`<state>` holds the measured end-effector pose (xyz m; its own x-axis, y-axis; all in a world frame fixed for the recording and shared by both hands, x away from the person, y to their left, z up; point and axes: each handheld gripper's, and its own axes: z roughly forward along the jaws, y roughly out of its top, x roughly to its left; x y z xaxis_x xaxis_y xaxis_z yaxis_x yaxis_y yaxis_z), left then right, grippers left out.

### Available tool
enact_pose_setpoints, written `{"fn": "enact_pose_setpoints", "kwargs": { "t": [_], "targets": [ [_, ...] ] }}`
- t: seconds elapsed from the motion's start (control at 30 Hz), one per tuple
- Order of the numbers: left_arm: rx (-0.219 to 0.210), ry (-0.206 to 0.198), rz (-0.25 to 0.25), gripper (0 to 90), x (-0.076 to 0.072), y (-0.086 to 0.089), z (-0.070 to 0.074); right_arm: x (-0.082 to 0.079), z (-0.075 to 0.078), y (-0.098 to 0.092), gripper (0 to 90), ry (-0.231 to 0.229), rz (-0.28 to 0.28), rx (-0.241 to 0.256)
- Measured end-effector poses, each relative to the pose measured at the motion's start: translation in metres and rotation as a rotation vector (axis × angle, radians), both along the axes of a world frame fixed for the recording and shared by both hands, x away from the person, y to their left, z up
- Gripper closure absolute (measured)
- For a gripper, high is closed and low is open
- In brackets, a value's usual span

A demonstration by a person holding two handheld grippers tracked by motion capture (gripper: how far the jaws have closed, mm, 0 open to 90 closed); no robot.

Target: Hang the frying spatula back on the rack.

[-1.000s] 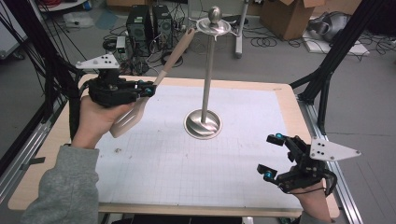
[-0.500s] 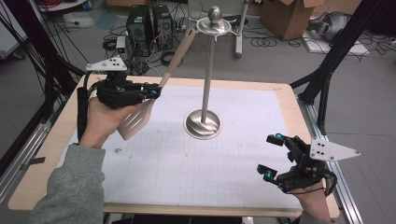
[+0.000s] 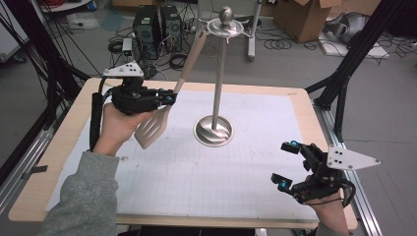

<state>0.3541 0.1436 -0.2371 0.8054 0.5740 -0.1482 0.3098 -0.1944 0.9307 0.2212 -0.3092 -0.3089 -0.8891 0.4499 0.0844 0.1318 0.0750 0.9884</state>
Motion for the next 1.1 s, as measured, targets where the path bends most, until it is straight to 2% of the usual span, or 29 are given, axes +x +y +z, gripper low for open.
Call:
{"fn": "enact_pose_setpoints", "kwargs": {
  "t": [0.1, 0.57, 1.1],
  "targets": [
    [0.001, -0.013, 0.011, 77.6, 0.001, -0.004, -0.004, 0.000, 0.001, 0.002, 4.5, 0.000, 0.008, -0.003],
    [0.015, 0.012, 0.004, 77.6, 0.010, -0.025, -0.014, -0.003, 0.002, -0.002, 4.5, -0.003, 0.003, 0.007],
    [0.044, 0.001, 0.027, 77.6, 0.016, -0.035, -0.019, -0.004, 0.001, -0.001, 4.5, -0.001, 0.006, 0.007]
  ]
}}
